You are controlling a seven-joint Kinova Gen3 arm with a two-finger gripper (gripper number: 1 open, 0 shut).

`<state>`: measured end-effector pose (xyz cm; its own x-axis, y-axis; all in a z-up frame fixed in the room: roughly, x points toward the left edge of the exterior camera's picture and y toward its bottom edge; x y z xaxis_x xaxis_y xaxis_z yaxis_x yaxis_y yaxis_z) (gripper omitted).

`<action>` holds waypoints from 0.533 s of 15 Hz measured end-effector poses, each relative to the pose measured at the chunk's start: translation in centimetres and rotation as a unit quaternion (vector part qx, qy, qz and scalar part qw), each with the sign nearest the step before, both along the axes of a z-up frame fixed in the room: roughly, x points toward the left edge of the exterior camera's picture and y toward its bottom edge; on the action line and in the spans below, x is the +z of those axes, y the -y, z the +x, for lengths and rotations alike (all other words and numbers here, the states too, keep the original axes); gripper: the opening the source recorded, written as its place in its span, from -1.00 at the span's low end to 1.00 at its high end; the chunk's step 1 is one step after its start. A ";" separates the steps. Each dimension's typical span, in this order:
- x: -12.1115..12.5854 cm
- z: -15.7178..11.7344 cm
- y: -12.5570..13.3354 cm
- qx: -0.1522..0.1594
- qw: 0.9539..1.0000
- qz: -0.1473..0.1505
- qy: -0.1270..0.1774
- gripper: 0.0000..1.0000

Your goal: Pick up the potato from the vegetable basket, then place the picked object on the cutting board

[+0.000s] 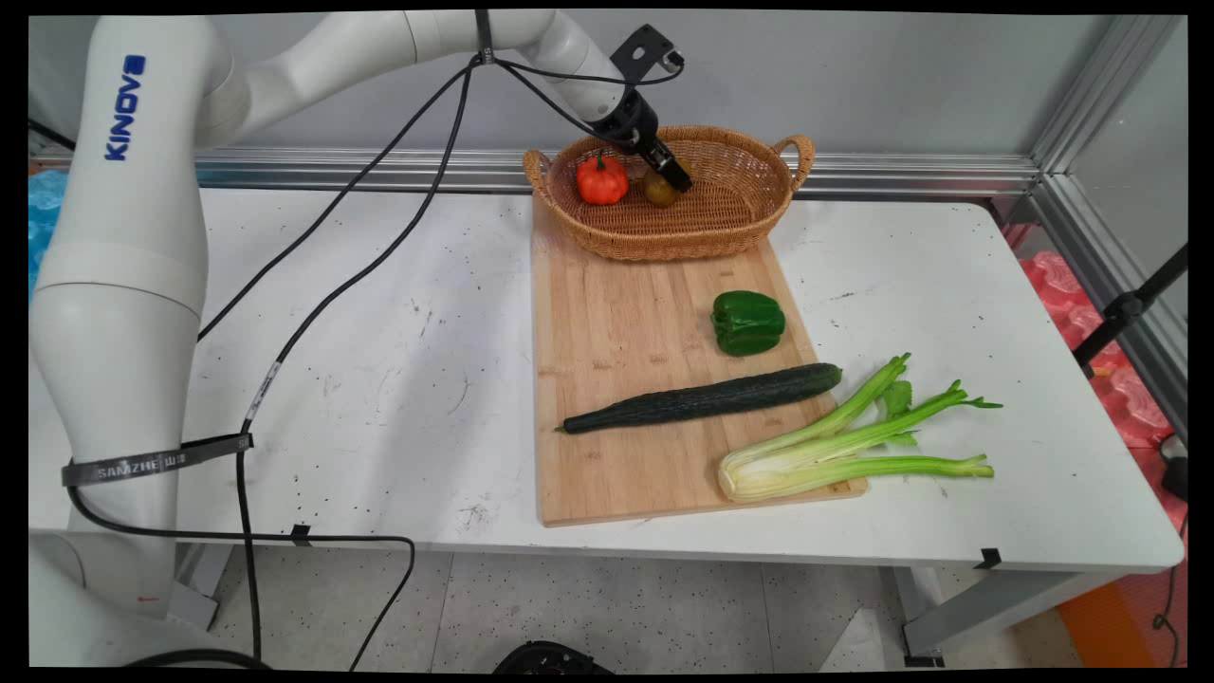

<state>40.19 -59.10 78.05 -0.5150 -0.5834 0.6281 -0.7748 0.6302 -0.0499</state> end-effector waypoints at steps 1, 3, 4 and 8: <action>-0.1 -0.1 0.1 0.000 1.000 0.000 -0.002 -1.00; -0.2 -0.3 0.1 -0.001 1.000 0.000 -0.005 -1.00; -0.3 -0.4 0.1 -0.003 1.000 0.000 -0.007 -1.00; -0.2 -0.9 0.0 -0.007 1.000 0.001 -0.011 -1.00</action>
<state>39.33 -59.09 77.85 -0.5086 -0.5772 0.6389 -0.7668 0.6411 -0.0312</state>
